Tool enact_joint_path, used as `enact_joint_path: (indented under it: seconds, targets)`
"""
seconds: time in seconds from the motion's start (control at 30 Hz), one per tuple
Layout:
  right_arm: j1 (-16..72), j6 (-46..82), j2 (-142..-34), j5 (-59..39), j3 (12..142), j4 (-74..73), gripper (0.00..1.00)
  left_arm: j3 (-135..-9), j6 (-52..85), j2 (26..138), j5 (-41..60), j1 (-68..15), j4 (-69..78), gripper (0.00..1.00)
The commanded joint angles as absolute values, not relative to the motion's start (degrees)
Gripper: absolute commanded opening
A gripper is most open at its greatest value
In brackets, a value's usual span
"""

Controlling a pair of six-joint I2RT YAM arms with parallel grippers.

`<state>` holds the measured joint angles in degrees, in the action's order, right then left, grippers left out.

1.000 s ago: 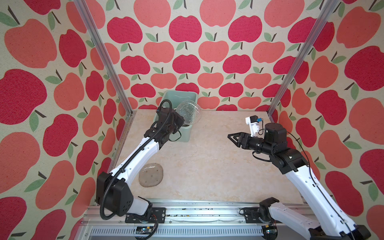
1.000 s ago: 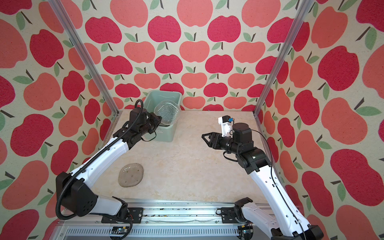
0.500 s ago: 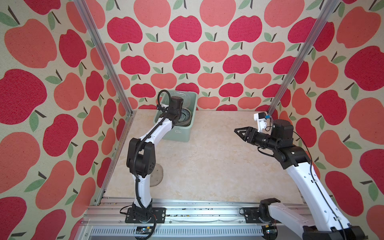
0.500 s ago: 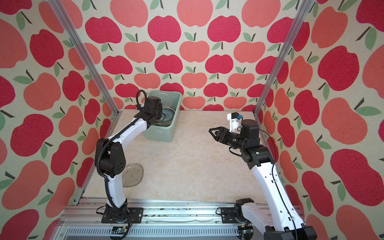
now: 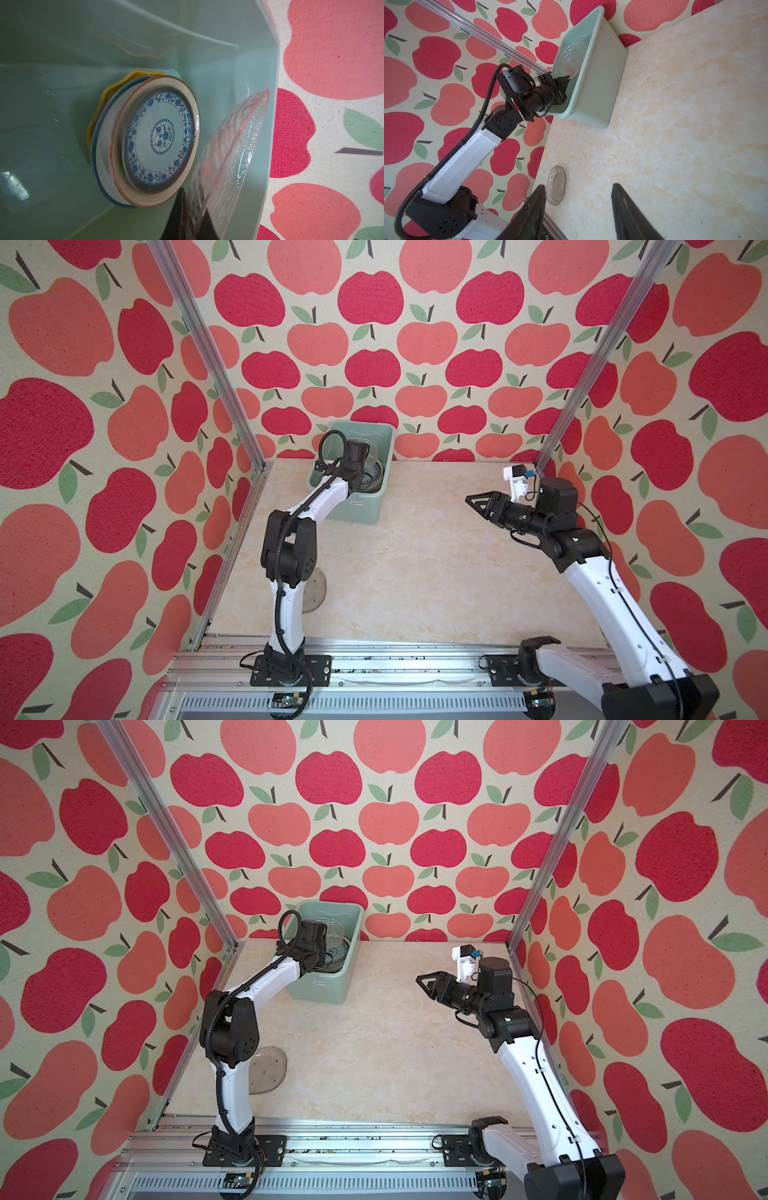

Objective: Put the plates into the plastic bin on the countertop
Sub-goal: 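Carry the glass plate into the bin and lower it with the left gripper, then lift the left gripper from the bin while the right reaches the nearer glass plate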

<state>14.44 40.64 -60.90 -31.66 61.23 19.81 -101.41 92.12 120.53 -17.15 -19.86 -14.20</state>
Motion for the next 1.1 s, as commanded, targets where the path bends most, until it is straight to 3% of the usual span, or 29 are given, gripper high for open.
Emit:
enact_joint_path:
  seconds: [0.0,0.2,0.4,0.67,0.97,1.07]
  targets:
    - [14.0,41.5,-61.2,-32.9,60.5,18.1,0.54,-102.6,92.8,122.9,-16.6,-19.3,-17.2,0.0]
    - [13.9,41.5,-61.4,-33.0,59.9,17.9,0.54,-104.1,92.8,125.4,-15.8,-19.1,-18.3,0.02]
    - [13.7,41.7,-61.6,-33.0,59.4,17.5,0.54,-105.2,94.6,127.5,-15.0,-18.8,-18.8,0.14]
    - [13.7,42.1,-62.1,-33.0,59.2,16.6,0.54,-108.4,94.7,129.4,-14.3,-18.5,-21.4,0.22]
    - [13.5,42.6,-62.3,-33.3,59.7,16.2,0.54,-110.8,93.7,127.0,-14.3,-18.6,-26.2,0.53]
    - [13.5,43.2,-62.3,-33.5,59.9,15.8,0.54,-111.0,93.3,125.3,-13.7,-18.6,-26.2,0.58]
